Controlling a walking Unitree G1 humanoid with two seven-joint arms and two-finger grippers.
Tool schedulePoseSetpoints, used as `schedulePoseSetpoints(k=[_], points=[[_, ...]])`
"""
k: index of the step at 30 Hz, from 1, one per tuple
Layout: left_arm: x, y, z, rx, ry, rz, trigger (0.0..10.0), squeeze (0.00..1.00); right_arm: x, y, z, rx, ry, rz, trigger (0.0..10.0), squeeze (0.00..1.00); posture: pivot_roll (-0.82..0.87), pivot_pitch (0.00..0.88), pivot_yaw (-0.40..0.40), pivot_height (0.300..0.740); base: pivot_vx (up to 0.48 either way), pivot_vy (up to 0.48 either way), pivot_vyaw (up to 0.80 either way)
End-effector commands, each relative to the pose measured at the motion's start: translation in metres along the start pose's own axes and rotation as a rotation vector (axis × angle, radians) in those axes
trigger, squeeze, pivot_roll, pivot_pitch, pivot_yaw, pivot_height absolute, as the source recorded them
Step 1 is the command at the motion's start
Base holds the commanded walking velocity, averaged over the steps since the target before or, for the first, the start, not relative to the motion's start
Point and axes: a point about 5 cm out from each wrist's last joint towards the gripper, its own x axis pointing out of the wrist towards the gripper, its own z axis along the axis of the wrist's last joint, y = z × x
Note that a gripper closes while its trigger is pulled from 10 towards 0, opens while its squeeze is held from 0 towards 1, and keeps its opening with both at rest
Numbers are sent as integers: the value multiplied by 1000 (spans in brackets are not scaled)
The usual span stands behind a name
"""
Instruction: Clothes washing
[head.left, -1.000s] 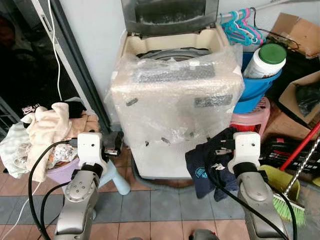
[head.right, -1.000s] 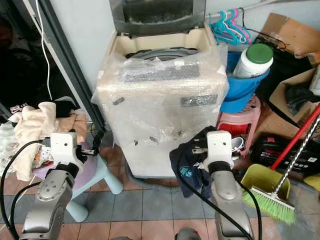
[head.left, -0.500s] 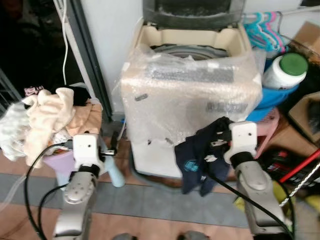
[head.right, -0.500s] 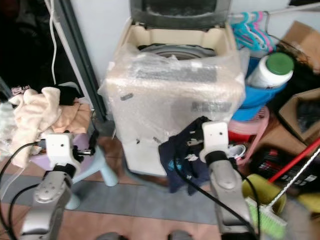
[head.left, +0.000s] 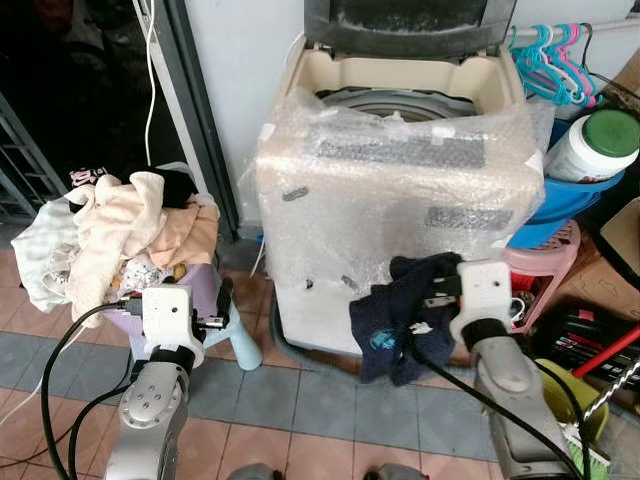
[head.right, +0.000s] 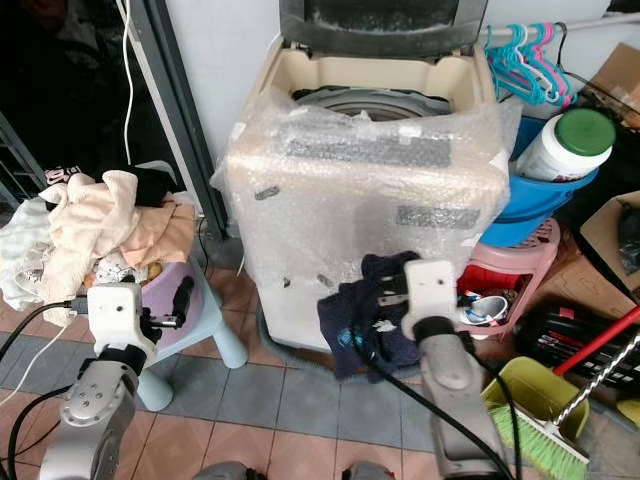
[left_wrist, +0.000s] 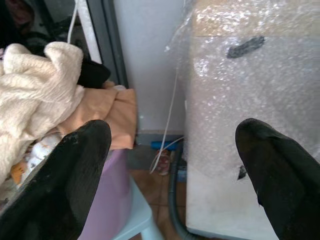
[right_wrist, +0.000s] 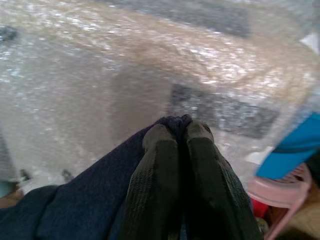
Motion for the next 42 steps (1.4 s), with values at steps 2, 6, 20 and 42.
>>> schedulePoseSetpoints(k=[2, 6, 20, 42], points=[[-1, 1, 0, -5, -1, 2, 10000, 0, -1, -3, 9, 1, -45, -6, 10000, 0, -57, 0, 51, 740, 0, 0, 0], [-4, -4, -2, 24, -1, -10, 10000, 0, -3, -5, 6, -27, -36, 16, 10000, 0, -43, 0, 9, 740, 0, 0, 0], [-5, 1, -16, 40, 32, 49, 10000, 0, 11, 11, 0, -16, -29, 81, 10000, 0, -3, 0, -39, 740, 0, 0, 0], [17, -4, -8, 48, 38, -54, 10000, 0, 18, 2, 9, 18, -54, -3, 10000, 0, -69, 0, 58, 740, 0, 0, -103]])
